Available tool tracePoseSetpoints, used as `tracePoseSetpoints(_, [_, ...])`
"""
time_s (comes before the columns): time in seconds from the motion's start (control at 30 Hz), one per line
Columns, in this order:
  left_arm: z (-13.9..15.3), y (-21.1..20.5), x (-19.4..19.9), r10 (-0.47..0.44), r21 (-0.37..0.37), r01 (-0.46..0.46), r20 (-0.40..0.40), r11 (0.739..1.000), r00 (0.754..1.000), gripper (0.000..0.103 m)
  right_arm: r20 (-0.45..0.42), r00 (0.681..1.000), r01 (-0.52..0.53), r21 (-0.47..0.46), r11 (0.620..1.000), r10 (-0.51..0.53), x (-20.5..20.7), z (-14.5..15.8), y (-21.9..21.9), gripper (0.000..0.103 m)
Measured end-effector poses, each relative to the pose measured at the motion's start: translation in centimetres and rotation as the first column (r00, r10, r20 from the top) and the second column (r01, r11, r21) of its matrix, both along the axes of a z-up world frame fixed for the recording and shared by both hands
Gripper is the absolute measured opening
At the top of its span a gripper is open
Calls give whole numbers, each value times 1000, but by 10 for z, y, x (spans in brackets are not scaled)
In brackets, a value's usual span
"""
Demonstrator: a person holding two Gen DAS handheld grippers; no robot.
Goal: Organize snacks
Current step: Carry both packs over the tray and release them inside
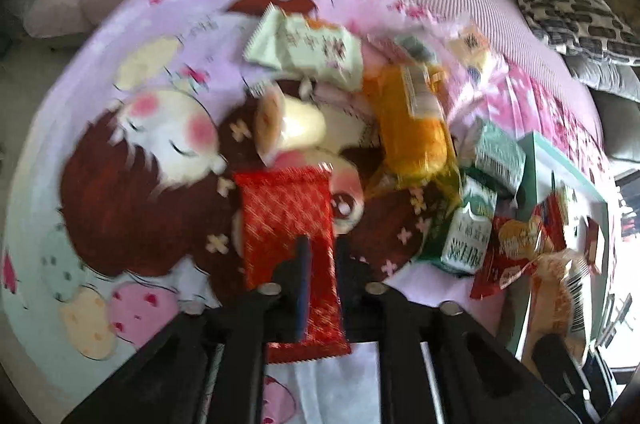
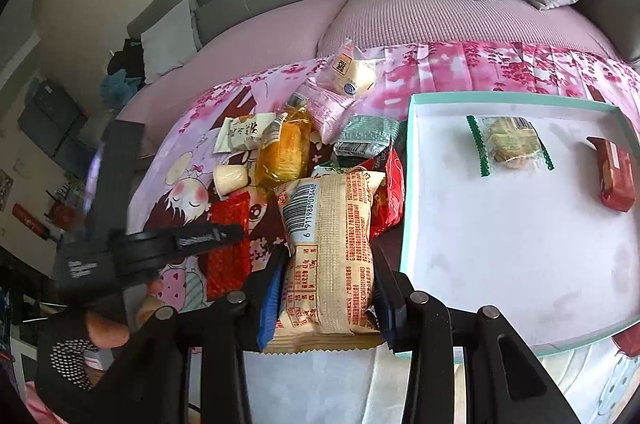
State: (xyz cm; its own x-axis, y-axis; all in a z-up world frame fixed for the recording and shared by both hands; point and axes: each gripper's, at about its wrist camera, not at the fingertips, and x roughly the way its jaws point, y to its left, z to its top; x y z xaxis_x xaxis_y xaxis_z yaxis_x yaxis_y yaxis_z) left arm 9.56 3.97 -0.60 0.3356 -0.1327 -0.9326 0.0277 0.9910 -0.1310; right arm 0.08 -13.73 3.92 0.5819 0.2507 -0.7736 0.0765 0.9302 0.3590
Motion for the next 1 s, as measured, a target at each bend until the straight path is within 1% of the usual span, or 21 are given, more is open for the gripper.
tracePoseSetpoints(0.03, [1,1,0,5,18,-5,6,1000,1000,53,-10,1000,2,-1,1000,-2,0,-1,0,42])
tracePoseSetpoints(0.07, [0,0,0,11,34,-11,7,999,1000,60,-16,1000,1,-2,1000,-1,1,-2,1,42])
tracePoseSetpoints(0.1, [-2,0,1,16,51,-16,5,999,1000,64,-20,1000,1,-2,1000,-1,1,-3,1,42])
tracePoseSetpoints(0.17, [-10,-2,4,14,84,-12,-26,996,1000,64,-25,1000,0,-4,1000,-1,2,-4,1,42])
tracePoseSetpoints(0.27, [-27,-10,6,-1,173,13,-65,985,998,64,-24,1000,0,-4,1000,0,1,-3,1,42])
tracePoseSetpoints(0.3, [-31,-14,7,-12,190,25,-72,981,997,64,-25,1000,0,-5,1000,0,2,-3,1,42])
tracePoseSetpoints(0.4, [-32,-27,4,-50,255,59,-39,965,998,64,-24,1000,0,-4,1000,0,1,-3,1,42])
tracePoseSetpoints(0.47, [-33,-33,1,-68,281,71,-21,957,997,63,-24,1000,1,-5,1000,-1,1,-3,1,42])
tracePoseSetpoints(0.5, [-32,-34,0,-72,272,74,-19,959,997,57,-24,1000,1,-4,1000,-1,2,-3,1,42])
tracePoseSetpoints(0.53, [-32,-33,-1,-75,244,78,-19,967,997,49,-24,1000,1,-4,1000,-1,1,-3,1,42])
tracePoseSetpoints(0.67, [-28,-33,-4,-66,216,68,-16,974,998,47,-21,1000,2,-1,1000,-2,1,-2,0,42])
tracePoseSetpoints(0.7, [-26,-32,-4,-62,193,64,-16,979,998,47,-19,1000,2,0,1000,-2,1,-1,0,42])
tracePoseSetpoints(0.77, [-16,-26,-5,-56,117,57,-13,992,998,47,-10,1000,0,1,1000,0,0,2,1,42])
tracePoseSetpoints(0.8, [-8,-26,-7,-58,86,58,5,995,998,47,0,1000,-2,2,1000,2,-2,5,1,42])
tracePoseSetpoints(0.87, [12,-27,-14,-69,73,64,62,995,996,47,22,1000,-3,9,1000,2,-5,12,-1,42])
tracePoseSetpoints(1.0, [49,-34,-32,-94,34,89,193,995,977,47,76,997,13,26,1000,-15,-15,27,-10,42])
